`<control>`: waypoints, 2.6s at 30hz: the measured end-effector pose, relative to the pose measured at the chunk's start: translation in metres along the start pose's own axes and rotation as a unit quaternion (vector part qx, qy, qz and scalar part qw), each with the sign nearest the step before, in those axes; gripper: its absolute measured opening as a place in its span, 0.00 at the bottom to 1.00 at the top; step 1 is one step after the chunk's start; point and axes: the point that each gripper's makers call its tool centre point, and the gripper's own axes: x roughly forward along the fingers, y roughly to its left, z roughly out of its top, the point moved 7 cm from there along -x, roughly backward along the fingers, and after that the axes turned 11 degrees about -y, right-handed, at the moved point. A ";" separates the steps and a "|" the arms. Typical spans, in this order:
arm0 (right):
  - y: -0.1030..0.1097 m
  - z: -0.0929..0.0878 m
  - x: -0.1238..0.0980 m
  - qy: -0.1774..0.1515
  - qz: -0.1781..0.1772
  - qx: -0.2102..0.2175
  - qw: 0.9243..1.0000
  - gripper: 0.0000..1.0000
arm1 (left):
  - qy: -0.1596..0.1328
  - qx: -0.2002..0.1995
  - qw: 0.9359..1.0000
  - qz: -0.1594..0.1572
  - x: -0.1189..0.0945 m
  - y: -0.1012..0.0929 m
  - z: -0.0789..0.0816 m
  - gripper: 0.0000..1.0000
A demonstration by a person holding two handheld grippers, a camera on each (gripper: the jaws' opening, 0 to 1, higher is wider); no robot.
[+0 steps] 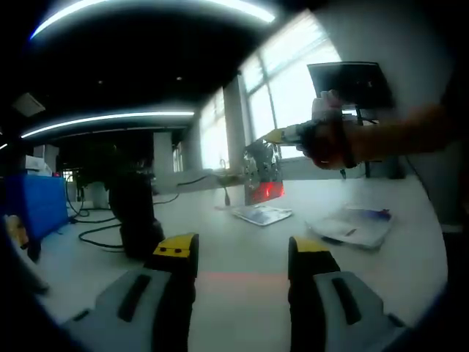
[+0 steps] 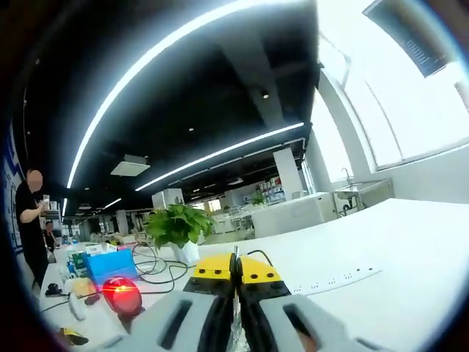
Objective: Clip sheet goods on table flip sheet goods clip sheet goods scan sheet goods put sheet goods back to table
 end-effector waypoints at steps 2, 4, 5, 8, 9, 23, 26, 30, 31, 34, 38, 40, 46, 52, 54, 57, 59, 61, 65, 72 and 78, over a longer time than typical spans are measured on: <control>0.004 -0.001 0.002 -0.001 0.002 -0.006 1.000 0.00 | -0.001 0.000 1.000 -0.001 0.000 0.000 0.000 0.42; 0.006 -0.003 0.005 0.000 0.002 -0.011 1.000 0.00 | -0.002 -0.001 1.000 -0.001 0.000 0.000 0.000 0.42; 0.008 -0.003 0.006 -0.001 0.003 -0.016 1.000 0.00 | -0.003 -0.002 1.000 -0.001 0.000 0.000 0.000 0.42; 0.009 -0.006 0.012 -0.001 0.004 -0.031 1.000 0.00 | -0.004 -0.001 1.000 0.001 0.000 0.001 0.001 0.42; 0.014 -0.009 0.014 -0.001 0.008 -0.040 0.999 0.00 | -0.004 -0.001 1.000 0.002 0.000 0.001 0.001 0.42; 0.044 -0.027 0.030 0.001 0.026 -0.037 0.999 0.00 | 0.000 0.004 1.000 0.001 0.000 0.001 -0.001 0.41; 0.047 -0.031 0.033 0.004 0.026 -0.034 0.999 0.00 | 0.001 0.005 1.000 0.000 0.000 0.000 -0.001 0.41; 0.050 -0.036 0.034 0.005 0.024 -0.032 0.999 0.00 | 0.002 0.007 1.000 -0.004 0.000 -0.001 -0.001 0.41; 0.051 -0.037 0.036 0.006 0.023 -0.032 0.999 0.00 | 0.002 0.007 1.000 -0.004 0.000 -0.001 -0.001 0.41; 0.057 -0.041 0.038 0.008 0.025 -0.033 0.999 0.00 | 0.001 0.009 1.000 -0.003 0.000 -0.001 -0.001 0.41; 0.059 -0.041 0.045 0.008 0.029 -0.030 0.999 0.00 | 0.001 0.009 1.000 -0.002 0.000 0.000 -0.001 0.41; 0.060 -0.042 0.047 0.009 0.030 -0.029 0.999 0.00 | 0.001 0.009 1.000 -0.001 0.000 0.000 -0.001 0.41; 0.067 -0.046 0.048 0.012 0.034 -0.022 0.999 0.00 | 0.003 0.010 1.000 0.001 0.000 0.000 -0.001 0.41; 0.074 -0.045 0.049 0.008 0.038 -0.024 0.999 0.00 | 0.004 0.012 1.000 0.000 0.001 0.000 -0.002 0.41; 0.076 -0.046 0.050 0.010 0.039 -0.025 0.999 0.00 | 0.003 0.012 1.000 0.000 0.000 0.000 -0.001 0.41; 0.075 -0.045 0.051 0.011 0.040 -0.026 0.999 0.00 | 0.002 0.011 1.000 0.001 0.000 0.001 -0.001 0.41; 0.077 -0.042 0.048 0.012 0.043 -0.025 0.999 0.00 | 0.002 0.010 1.000 0.001 0.000 0.001 -0.001 0.41; 0.078 -0.038 0.045 0.013 0.050 -0.024 0.998 0.00 | 0.002 0.011 1.000 0.000 0.000 0.000 -0.001 0.41; 0.077 -0.027 0.040 0.010 0.066 -0.019 0.998 0.00 | 0.002 0.012 1.000 -0.001 0.000 0.000 -0.001 0.41; 0.066 -0.002 0.034 0.011 0.095 0.004 0.995 0.00 | 0.003 0.014 1.000 0.000 0.000 0.000 -0.001 0.41; 0.051 0.009 0.025 0.024 0.126 0.008 0.992 0.00 | 0.004 0.012 1.000 0.007 0.000 0.001 -0.001 0.41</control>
